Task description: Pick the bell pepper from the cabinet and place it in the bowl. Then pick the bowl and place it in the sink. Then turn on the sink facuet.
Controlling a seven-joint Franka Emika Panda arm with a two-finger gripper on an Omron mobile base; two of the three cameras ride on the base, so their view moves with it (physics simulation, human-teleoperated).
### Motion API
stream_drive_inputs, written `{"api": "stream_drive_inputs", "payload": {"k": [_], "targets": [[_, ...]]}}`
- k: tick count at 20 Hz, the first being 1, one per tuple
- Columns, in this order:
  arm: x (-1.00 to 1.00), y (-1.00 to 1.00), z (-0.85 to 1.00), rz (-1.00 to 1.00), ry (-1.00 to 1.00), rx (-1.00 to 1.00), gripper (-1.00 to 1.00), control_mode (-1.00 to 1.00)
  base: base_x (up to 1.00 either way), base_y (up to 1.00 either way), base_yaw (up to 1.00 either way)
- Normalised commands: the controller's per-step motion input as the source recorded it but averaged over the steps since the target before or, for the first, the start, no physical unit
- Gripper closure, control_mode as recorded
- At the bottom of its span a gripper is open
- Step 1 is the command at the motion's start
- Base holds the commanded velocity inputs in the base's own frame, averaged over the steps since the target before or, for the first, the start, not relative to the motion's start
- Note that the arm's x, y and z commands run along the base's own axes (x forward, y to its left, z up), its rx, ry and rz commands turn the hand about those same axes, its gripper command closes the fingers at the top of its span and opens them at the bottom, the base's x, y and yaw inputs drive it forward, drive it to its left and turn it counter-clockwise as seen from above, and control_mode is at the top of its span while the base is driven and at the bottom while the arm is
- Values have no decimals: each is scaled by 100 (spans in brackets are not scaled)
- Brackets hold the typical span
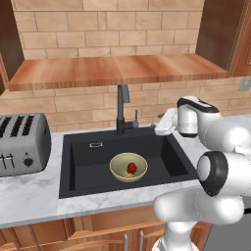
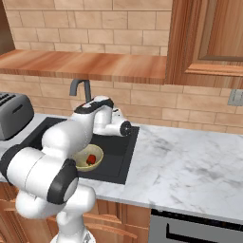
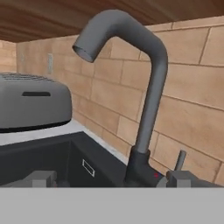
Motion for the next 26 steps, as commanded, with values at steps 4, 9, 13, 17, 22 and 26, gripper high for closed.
{"api": "stream_drive_inputs", "payload": {"k": [4, 9, 13, 17, 22, 26], "targets": [[40, 0, -22, -1, 8, 9, -100, -100, 0, 0, 0], [21, 1, -16, -4, 6, 10, -100, -100, 0, 0, 0], [12, 13, -1, -6, 7, 9, -100, -100, 0, 0, 0], [20, 25, 0, -9, 6, 5, -100, -100, 0, 0, 0], [23, 11, -1, -9, 5, 3, -100, -100, 0, 0, 0], [43, 0, -16, -3, 4, 5, -100, -100, 0, 0, 0]]}}
